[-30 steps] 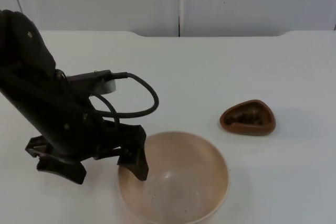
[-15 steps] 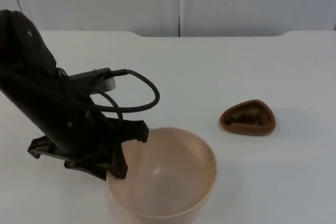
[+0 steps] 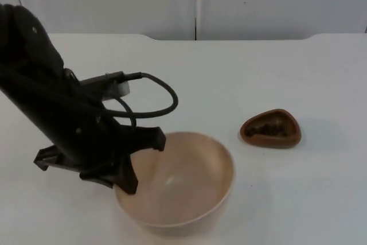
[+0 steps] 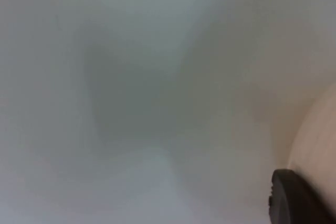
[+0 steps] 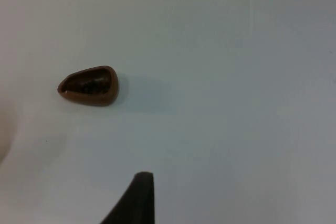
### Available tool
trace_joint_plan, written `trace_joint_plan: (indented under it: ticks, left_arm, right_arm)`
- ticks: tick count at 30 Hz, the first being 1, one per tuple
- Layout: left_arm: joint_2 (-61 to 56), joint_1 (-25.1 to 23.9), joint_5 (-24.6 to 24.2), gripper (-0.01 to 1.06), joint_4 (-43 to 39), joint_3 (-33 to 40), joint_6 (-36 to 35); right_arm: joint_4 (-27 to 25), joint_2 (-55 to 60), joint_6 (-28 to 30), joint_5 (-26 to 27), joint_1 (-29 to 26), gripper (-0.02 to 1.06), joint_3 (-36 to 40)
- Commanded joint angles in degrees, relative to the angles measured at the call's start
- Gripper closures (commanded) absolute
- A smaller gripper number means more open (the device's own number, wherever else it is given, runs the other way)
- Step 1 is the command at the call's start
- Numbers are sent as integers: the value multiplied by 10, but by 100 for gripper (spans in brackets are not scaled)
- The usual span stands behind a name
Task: Pick up the bowl with the left hand and pour the coffee beans from the cup into the bowl with the right hand.
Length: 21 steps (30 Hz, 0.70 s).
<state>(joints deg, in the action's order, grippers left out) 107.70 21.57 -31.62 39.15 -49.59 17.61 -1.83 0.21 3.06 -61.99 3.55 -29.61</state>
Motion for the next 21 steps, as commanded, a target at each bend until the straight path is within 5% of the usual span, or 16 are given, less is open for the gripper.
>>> trace_joint_plan:
  ticks: [1, 10, 21]
  left_arm:
    - [-19, 3, -12, 105, -1, -14, -8]
    - [-86, 3, -89, 105, -228, -100, -194]
    - [-101, 3, -139, 105, -252, -123, -194]
  right_arm:
    - [3, -2, 2, 2, -5, -1, 1]
    - [3, -2, 2, 2, -5, -1, 1]
    - [3, -2, 2, 2, -5, -1, 1]
